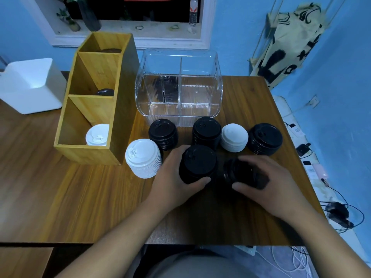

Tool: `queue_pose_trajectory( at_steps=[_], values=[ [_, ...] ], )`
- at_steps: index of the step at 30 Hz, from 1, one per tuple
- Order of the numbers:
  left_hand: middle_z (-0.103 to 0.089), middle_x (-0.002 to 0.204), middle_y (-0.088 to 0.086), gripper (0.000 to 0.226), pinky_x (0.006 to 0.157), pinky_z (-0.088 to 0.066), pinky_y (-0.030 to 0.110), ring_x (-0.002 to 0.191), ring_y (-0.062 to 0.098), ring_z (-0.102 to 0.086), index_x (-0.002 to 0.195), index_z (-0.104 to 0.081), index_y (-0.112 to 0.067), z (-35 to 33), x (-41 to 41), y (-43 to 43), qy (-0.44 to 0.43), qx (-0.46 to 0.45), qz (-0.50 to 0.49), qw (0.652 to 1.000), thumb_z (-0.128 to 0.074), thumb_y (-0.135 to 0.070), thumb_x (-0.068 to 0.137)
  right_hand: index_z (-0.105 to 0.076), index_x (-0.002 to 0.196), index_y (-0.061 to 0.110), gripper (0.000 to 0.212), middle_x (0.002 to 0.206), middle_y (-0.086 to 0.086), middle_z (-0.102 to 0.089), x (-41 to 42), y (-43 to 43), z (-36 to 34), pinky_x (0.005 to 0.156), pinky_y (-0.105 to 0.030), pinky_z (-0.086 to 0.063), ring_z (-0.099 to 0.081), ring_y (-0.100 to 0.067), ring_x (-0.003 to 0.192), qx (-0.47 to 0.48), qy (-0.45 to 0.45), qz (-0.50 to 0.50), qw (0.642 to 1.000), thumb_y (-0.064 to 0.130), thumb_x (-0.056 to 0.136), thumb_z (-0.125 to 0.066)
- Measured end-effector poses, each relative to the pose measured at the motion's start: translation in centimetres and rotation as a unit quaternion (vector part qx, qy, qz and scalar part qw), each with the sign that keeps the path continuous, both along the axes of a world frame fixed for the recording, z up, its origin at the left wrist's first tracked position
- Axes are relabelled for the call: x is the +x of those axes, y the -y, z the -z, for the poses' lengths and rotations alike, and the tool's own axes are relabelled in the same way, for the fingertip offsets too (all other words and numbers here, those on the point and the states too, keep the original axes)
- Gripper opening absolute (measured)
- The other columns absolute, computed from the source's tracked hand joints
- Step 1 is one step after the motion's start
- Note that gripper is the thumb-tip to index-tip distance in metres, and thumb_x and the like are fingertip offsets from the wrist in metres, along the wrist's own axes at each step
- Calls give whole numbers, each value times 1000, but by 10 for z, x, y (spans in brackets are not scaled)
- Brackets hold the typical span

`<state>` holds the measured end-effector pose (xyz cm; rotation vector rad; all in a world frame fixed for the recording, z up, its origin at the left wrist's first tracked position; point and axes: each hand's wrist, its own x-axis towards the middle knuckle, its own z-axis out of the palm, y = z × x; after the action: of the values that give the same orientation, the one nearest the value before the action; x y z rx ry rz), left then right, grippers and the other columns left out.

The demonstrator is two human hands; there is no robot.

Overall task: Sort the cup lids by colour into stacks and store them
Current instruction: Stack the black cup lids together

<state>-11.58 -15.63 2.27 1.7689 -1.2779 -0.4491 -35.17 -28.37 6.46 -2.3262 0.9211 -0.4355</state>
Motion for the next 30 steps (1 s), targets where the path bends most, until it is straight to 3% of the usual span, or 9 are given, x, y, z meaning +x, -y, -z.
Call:
queue_pose_trajectory(
  at_steps=[4, 9, 14, 18, 25, 30],
  values=[
    [-58, 134, -16, 88, 102, -51, 30, 124, 4, -57, 144, -45, -29, 4, -1, -2, -17, -1, -5, 1000, -86, -58, 71, -53, 136, 43, 72, 121, 23, -48, 53, -8, -23, 87, -9, -37, -47, 10, 107, -43, 26, 18, 999, 71, 71, -70],
    [-60, 130, -19, 84, 95, -55, 31, 119, -1, -59, 141, -47, -31, 4, -2, -2, -29, -2, -18, 999, -85, -55, 70, -43, 147, 40, 78, 127, 11, -42, 103, -20, -19, 99, -29, -46, -43, -7, 120, -84, -80, -32, 993, 73, 78, -64],
    [-57, 135, -22, 85, 98, -55, 32, 122, -2, -56, 141, -45, -34, 9, 0, -3, -27, 13, -22, 999, -85, -56, 70, -40, 148, 42, 82, 129, 11, -39, 104, -21, -16, 97, -27, -43, -41, -9, 123, -89, -112, -35, 989, 78, 77, -60],
    [-48, 150, -16, 100, 109, -49, 31, 135, 1, -47, 154, -34, -31, 12, 1, -3, -12, 23, -25, 999, -86, -54, 72, -37, 146, 46, 82, 127, 11, -32, 109, -21, -15, 90, -26, -46, -37, -8, 122, -91, -141, -36, 985, 79, 75, -61],
    [-52, 143, -17, 88, 104, -50, 31, 131, 0, -50, 150, -42, -29, 10, 2, -4, 0, 3, 2, 1000, -85, -49, 77, -43, 144, 42, 82, 123, 10, -29, 105, -23, 1, 94, -26, -44, -32, -7, 121, -43, -82, -26, 995, 71, 73, -70],
    [-46, 150, -15, 94, 109, -41, 18, 135, -5, -43, 155, -35, -26, 10, 0, -7, 13, 11, 2, 1000, -84, -48, 78, -41, 144, 41, 83, 123, 8, -37, 102, -22, 0, 80, -23, -47, -43, -10, 117, -117, -114, -30, 986, 83, 73, -54]
  ],
)
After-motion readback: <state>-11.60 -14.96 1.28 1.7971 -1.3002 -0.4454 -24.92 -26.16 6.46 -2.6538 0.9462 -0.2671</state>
